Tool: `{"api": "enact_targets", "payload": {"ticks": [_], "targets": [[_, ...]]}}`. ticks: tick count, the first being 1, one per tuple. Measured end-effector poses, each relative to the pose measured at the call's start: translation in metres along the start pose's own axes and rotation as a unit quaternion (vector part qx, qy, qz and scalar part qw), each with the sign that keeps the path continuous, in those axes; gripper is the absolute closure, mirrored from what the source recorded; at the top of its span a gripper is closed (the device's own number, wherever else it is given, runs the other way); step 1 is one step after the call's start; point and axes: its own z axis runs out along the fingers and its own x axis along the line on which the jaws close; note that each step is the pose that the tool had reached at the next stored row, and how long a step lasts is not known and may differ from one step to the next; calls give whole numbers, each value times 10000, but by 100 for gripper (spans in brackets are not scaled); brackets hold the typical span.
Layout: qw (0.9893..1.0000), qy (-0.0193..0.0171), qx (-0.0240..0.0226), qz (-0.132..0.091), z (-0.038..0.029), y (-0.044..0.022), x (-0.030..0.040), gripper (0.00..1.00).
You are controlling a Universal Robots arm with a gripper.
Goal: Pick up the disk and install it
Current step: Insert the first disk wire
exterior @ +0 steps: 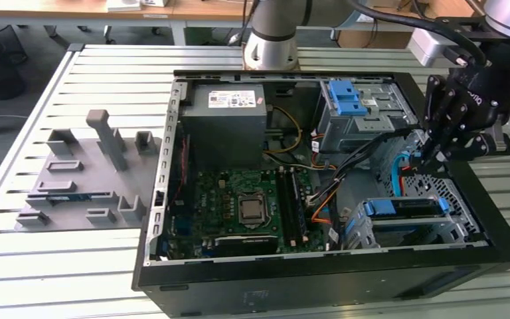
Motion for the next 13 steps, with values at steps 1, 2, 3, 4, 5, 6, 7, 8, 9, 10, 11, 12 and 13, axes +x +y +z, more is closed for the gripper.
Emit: {"api": "enact_targets", "payload": {"ticks": [1, 2, 3, 4, 5, 6, 7, 8, 9, 10, 11, 12, 13], "targets": [[10000, 58, 3, -1, 5, 0, -4, 75], [10000, 97, 5, -2, 13, 1, -9, 75], [9999, 108, 6, -2, 23, 1, -13, 75], [9999, 111, 6, -2, 31, 1, -15, 75], [9999, 114, 6, -2, 38, 2, -16, 75], [9999, 127, 7, -2, 42, 2, -16, 75], [9999, 159, 8, -3, 45, 2, -17, 75], [9998, 189, 10, -3, 48, 2, -17, 75], [9998, 208, 11, -3, 52, 2, -17, 75], [9998, 215, 11, -4, 55, 2, -17, 75], [9998, 217, 12, -3, 55, 2, -17, 75], [9998, 218, 12, -4, 56, 2, -17, 75], [9998, 218, 11, -4, 59, 2, -18, 75]]}}
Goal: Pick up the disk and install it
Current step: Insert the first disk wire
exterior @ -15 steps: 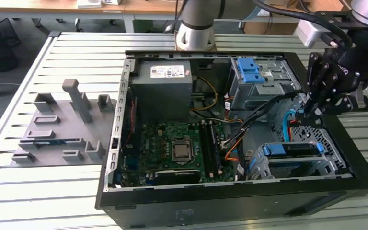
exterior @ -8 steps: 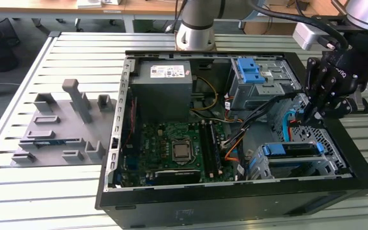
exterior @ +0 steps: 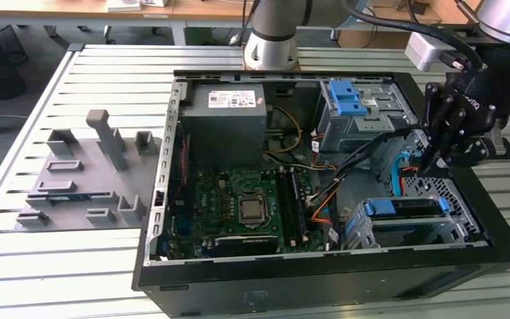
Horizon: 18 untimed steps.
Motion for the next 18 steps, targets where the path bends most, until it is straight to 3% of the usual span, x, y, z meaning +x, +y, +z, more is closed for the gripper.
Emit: {"api": "enact_targets", "payload": {"ticks": [12, 13, 18], "targets": [[10000, -5, 0, 0, 17, 3, -1, 74], [10000, -4, 0, 0, 16, 3, -2, 68], [10000, -7, 0, 1, 1, 11, -2, 68]]}}
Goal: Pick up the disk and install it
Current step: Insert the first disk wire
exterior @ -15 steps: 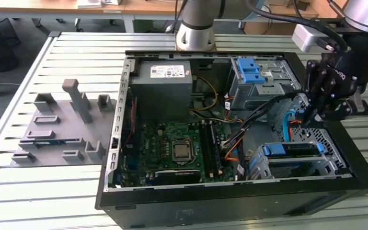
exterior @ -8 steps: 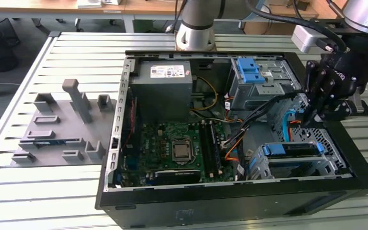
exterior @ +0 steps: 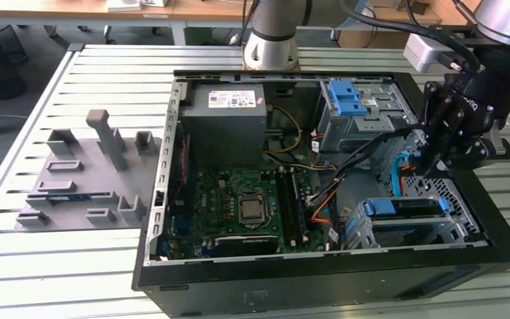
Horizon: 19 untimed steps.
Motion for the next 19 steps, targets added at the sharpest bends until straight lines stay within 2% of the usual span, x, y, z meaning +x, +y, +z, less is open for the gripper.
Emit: {"api": "enact_targets", "payload": {"ticks": [9, 16, 19], "targets": [[10000, -3, 0, 0, -45, 5, -7, 68], [10000, 37, 2, -1, -45, 6, -28, 68], [10000, 86, 5, -2, -35, 7, -38, 68]]}}
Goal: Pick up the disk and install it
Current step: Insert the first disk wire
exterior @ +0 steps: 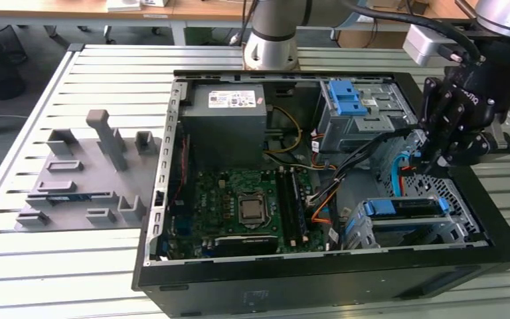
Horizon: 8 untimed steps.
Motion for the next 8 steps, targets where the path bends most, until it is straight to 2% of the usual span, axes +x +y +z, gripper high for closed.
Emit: {"api": "enact_targets", "payload": {"ticks": [5, 8], "targets": [[10000, 13, 1, 0, 19, 1, -6, 68], [10000, 39, 2, -1, 38, 1, -8, 68]]}}
